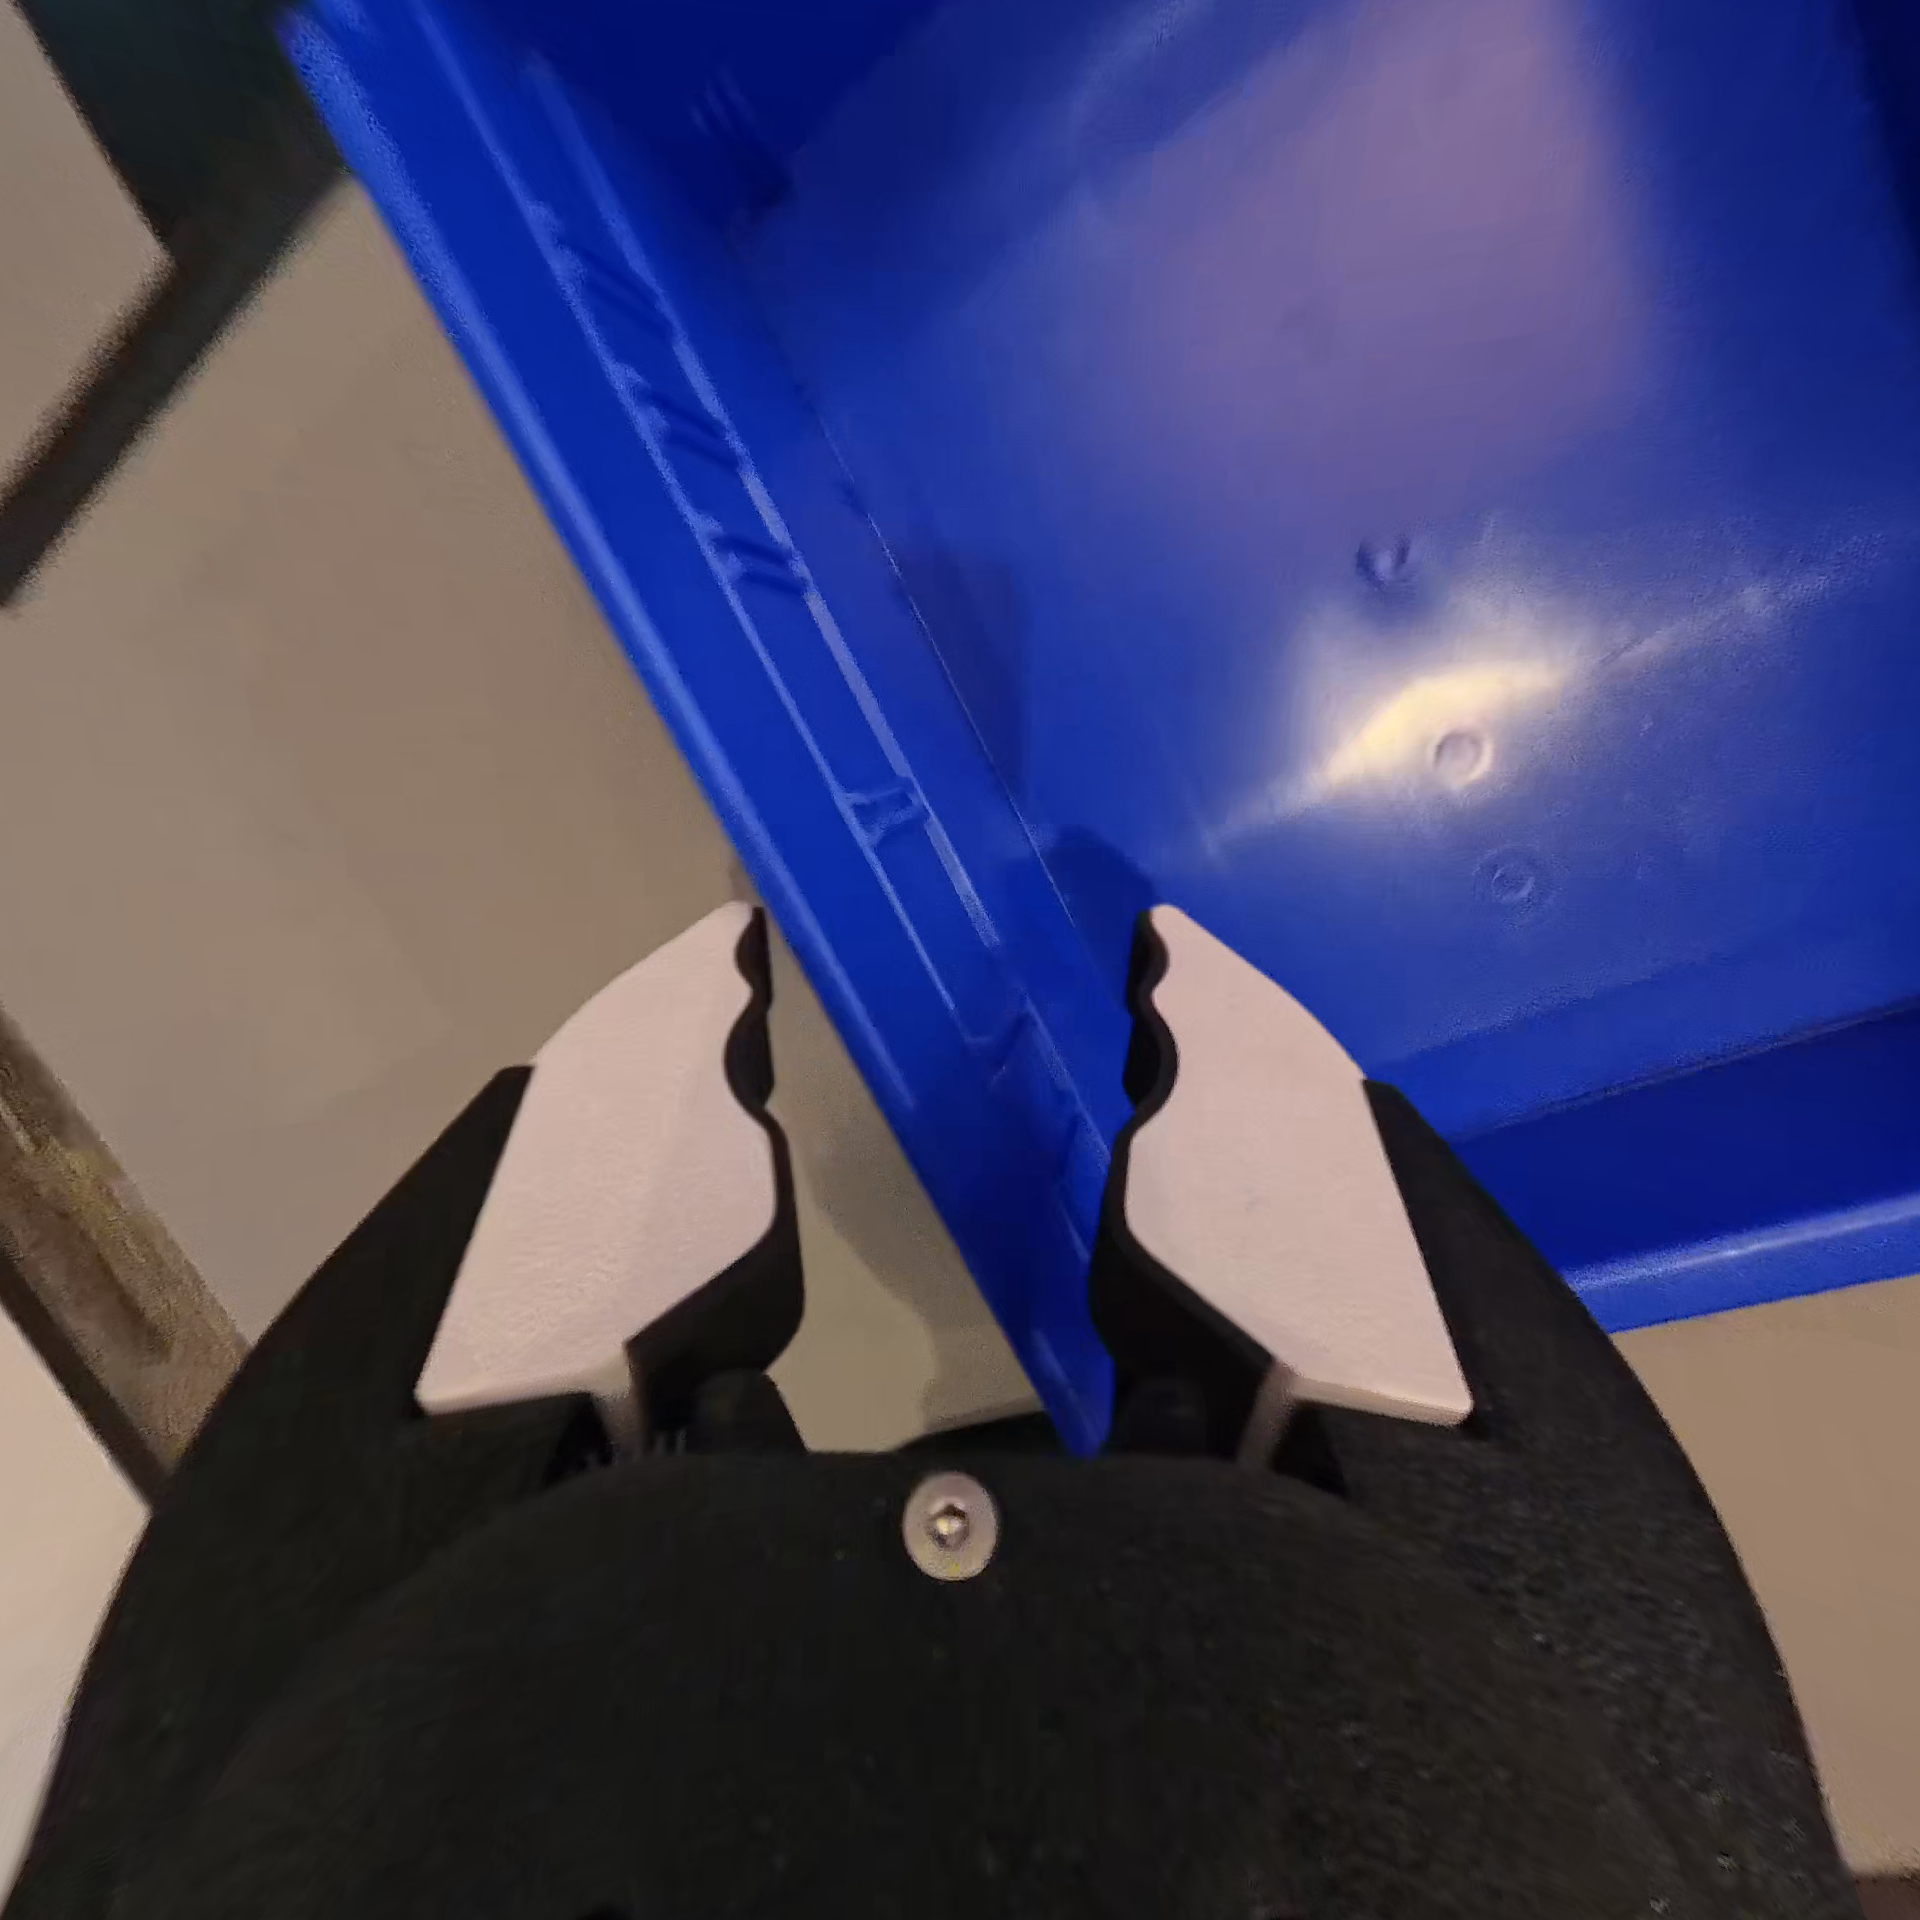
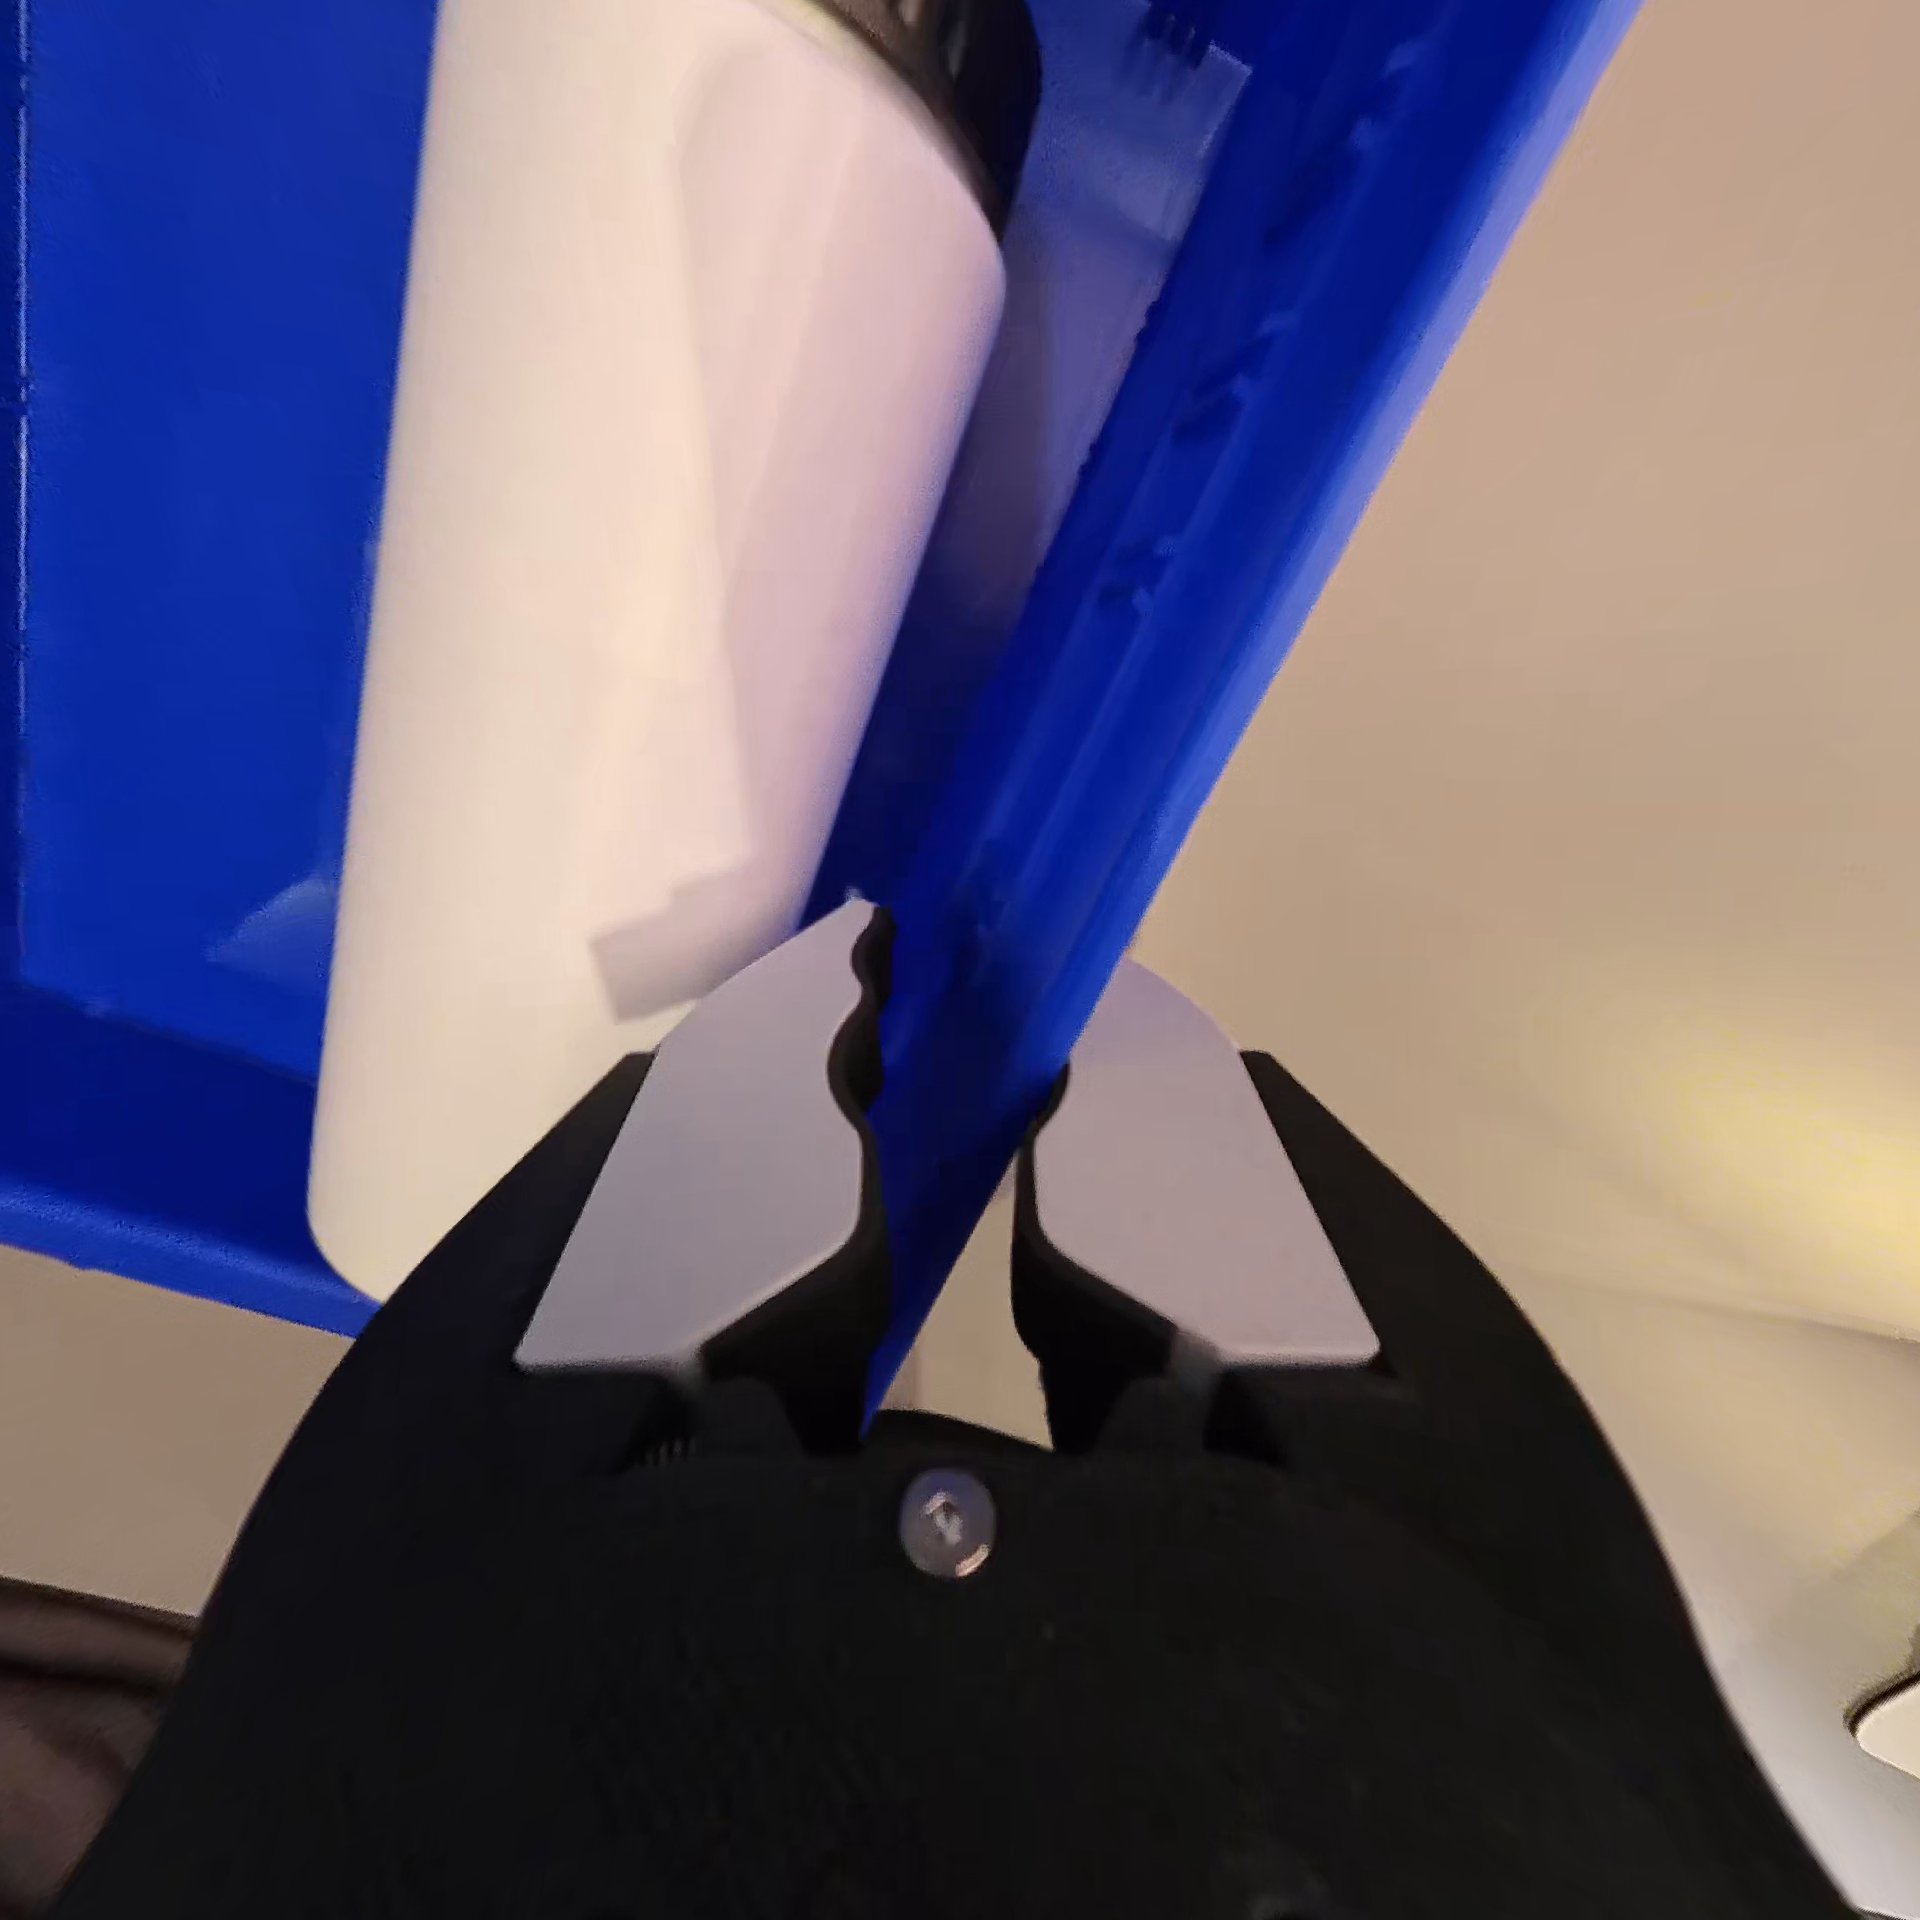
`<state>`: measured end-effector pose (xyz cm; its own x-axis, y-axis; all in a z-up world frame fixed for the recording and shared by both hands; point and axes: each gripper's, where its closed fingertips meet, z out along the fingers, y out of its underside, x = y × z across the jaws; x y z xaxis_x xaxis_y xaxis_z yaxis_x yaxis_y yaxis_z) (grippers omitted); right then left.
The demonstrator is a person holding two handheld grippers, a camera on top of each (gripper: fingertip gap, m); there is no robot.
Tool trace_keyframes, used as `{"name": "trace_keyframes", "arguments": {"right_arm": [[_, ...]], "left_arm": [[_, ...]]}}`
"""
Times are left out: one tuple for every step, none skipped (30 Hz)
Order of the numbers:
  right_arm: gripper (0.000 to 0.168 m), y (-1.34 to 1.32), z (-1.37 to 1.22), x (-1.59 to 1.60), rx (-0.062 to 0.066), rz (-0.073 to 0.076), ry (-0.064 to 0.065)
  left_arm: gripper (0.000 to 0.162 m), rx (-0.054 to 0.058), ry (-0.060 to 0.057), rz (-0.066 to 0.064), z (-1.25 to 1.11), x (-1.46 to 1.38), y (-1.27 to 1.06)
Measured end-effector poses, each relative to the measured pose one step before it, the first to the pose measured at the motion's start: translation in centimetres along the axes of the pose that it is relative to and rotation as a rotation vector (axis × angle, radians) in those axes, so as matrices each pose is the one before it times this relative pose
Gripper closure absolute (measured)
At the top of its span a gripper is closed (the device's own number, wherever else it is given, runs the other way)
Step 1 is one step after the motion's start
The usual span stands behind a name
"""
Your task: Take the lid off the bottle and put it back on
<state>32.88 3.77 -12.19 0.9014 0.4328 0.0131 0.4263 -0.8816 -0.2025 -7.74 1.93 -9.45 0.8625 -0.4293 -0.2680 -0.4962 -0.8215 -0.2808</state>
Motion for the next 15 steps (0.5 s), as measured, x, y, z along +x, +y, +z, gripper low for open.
{"name": "trace_keyframes", "arguments": {"right_arm": [[0.143, -0.088, 0.169, 0.035, -0.0008, 0.0062, -0.0046], [0.143, -0.181, 0.171, 0.084, 0.0046, 0.0085, 0.0008], [0.142, -0.216, 0.182, 0.204, 0.0078, 0.0091, 0.0107], [0.143, -0.107, 0.229, 0.277, 0.0002, 0.0077, 0.0180], [0.142, -0.029, 0.214, 0.211, -0.0066, 0.0070, 0.0159], [0.142, -0.082, 0.106, 0.110, -0.0011, 0.0049, 0.0093], [0.142, -0.088, 0.037, 0.085, -0.0008, 0.0010, 0.0047], [0.142, -0.049, 0.053, 0.065, -0.0056, 0.0030, -0.0016], [0.142, -0.051, 0.102, 0.042, -0.0090, 0.0054, -0.0070], [0.142, -0.062, 0.203, -0.003, -0.0130, 0.0052, -0.0104], [0.142, -0.026, 0.313, -0.006, -0.0194, 0.0090, -0.0112], [0.142, 0.038, 0.379, 0.009, -0.0261, 0.0110, -0.0073], [0.140, 0.048, 0.245, 0.043, -0.0242, 0.0087, -0.0025], [0.139, -0.023, 0.030, 0.046, -0.0147, 0.0068, -0.0008], [0.140, -0.004, 0.014, -0.067, -0.0145, -0.0003, -0.0052]], "left_arm": [[0.089, 0.0685, -0.0268, -0.0081, -1.080, -0.417, -0.960], [0.085, 0.0787, -0.0319, -0.0089, -1.214, -0.469, -1.118], [0.080, 0.0888, -0.0361, -0.0112, -1.295, -0.525, -1.294], [0.076, 0.0900, -0.0411, -0.0116, -1.329, -0.600, -1.332], [0.076, 0.0860, -0.0411, -0.0107, -1.288, -0.583, -1.280], [0.075, 0.0831, -0.0385, -0.0074, -1.199, -0.530, -1.207], [0.078, 0.0735, -0.0417, -0.0087, -1.046, -0.566, -1.021], [0.081, 0.0631, -0.0399, -0.0078, -0.883, -0.518, -0.847], [0.084, 0.0535, -0.0312, -0.0057, -0.723, -0.371, -0.711], [0.085, 0.0424, -0.0200, -0.0047, -0.573, -0.214, -0.597], [0.085, 0.0317, -0.0120, -0.0062, -0.450, -0.130, -0.497], [0.083, 0.0232, -0.0043, -0.0075, -0.354, -0.037, -0.402], [0.081, 0.0156, 0.0044, -0.0054, -0.284, 0.070, -0.305], [0.078, 0.0094, 0.0005, -0.0065, -0.223, -0.003, -0.190], [0.075, 0.0089, -0.0008, -0.0023, -0.204, -0.055, -0.179]]}}
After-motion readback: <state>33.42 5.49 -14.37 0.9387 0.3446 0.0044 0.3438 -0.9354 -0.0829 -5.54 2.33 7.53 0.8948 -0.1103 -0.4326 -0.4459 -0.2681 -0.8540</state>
